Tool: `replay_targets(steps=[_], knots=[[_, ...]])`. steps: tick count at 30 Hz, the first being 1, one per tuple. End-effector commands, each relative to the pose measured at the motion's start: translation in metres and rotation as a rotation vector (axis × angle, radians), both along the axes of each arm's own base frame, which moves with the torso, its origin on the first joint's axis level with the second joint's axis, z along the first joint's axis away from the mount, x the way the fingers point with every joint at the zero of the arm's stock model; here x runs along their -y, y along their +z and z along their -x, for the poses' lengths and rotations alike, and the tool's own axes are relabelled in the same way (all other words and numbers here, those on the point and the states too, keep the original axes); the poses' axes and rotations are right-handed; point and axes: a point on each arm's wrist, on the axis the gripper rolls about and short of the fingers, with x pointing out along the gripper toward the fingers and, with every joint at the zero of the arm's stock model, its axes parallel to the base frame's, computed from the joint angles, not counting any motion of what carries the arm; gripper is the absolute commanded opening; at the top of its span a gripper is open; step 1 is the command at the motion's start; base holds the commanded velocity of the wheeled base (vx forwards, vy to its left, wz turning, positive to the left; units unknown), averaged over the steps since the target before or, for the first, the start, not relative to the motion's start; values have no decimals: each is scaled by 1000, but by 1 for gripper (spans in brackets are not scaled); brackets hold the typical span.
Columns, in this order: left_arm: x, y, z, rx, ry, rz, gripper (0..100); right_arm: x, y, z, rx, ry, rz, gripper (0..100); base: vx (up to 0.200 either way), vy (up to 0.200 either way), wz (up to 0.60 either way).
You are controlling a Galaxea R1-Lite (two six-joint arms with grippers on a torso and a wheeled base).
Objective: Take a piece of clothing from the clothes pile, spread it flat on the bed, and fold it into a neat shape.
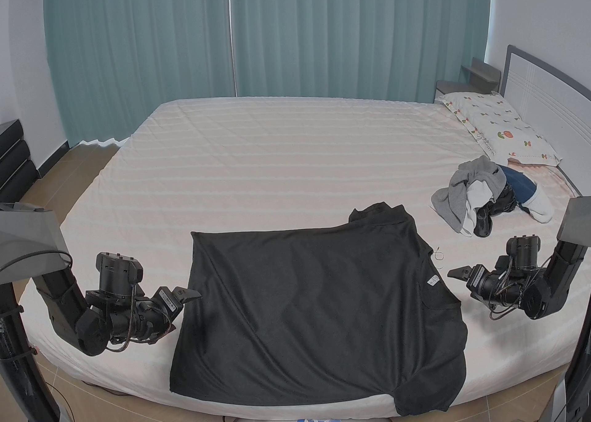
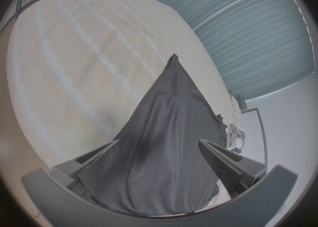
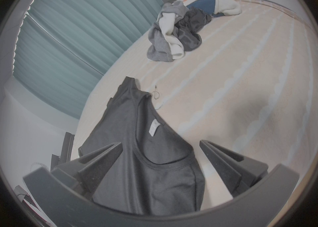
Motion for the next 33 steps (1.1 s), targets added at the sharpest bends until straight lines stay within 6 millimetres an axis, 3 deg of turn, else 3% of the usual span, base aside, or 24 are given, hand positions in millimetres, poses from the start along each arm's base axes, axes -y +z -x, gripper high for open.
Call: replay_targets(steps=[1,5,9,25,26,33], knots=[[3,-17,7,-15,-9,26,100,13,-32,-25,-56,18,20,100,0,0,0],[3,-19,9,25,-4,28,100,11,-36,-51,-49,34,18,100,0,0,0],[3,-19,11,20,-5,27,100,6,-41,-66,-45,60,9,100,0,0,0],[3,-19,11,22,-7,27,100,-4,-47,-73,-56,99,-2,100,0,0,0],[3,-19,11,21,-6,29,100,-4,-47,-74,-55,97,-2,0,0,0,0],[3,-19,11,21,-6,29,100,-1,-48,-73,-60,83,-7,0,0,0,0]])
